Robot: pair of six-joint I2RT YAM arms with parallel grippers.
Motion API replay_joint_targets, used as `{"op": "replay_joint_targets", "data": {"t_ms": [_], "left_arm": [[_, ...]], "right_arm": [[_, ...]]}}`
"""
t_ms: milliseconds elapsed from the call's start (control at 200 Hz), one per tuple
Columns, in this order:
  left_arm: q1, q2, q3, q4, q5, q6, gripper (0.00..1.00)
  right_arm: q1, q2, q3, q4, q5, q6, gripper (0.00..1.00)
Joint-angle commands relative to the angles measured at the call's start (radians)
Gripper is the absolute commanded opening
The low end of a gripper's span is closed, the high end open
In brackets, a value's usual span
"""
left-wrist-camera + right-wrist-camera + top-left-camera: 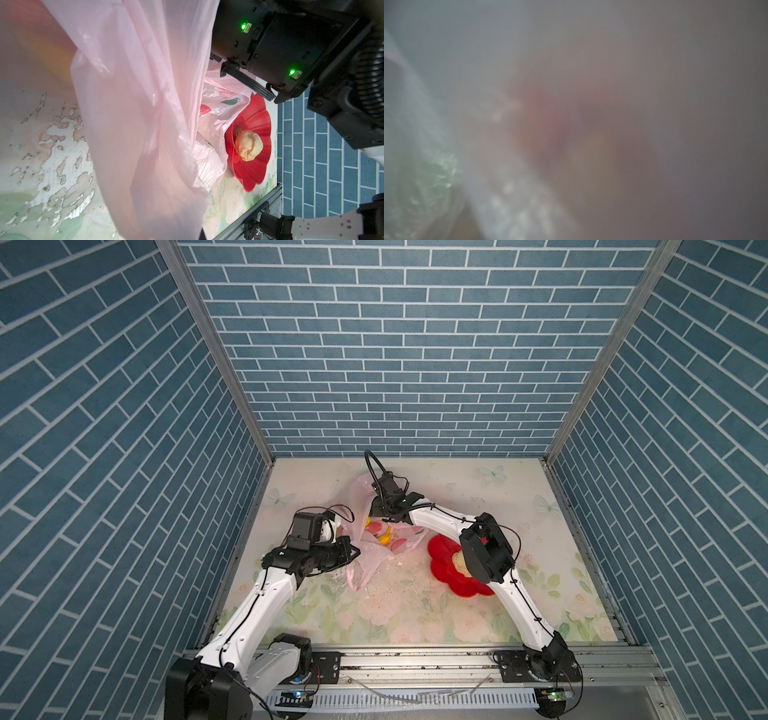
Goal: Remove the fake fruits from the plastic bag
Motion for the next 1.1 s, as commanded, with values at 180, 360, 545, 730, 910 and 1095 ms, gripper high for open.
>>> {"op": "replay_joint_targets", "data": {"t_ms": [180,360,545,730,910,1095], "left_arm": [[0.005,-0.004,-0.018,-0.008,0.014,0.014,0.0],[0.005,-0.002,-0.018,-0.001,0.012,0.011,0.0],[0.005,0.003,-0.018,0.006,0.015,0.011,0.0],[0.005,0.002,-0.018,0.011,0.013,0.011,0.0],[0.005,0.007,-0.018,0.021,0.009,0.008,0.0],[0.006,0.018,-0.006,0.03,0.001,0.008,0.0]], "right_arm": [[-0.014,0.013,0.045,0.012,-0.001,0.05,0.79],[-0.014,-0.005,0.014,0.035,-0.012,0.045,0.72],[-0.016,-0.018,-0.004,0.044,-0.018,0.043,0.64],[-0.016,-0.039,-0.023,0.052,-0.029,0.038,0.58],[-0.014,-0.076,-0.067,0.063,-0.036,0.021,0.53],[-0.007,-0.12,-0.128,0.078,-0.059,0.014,0.49]]}}
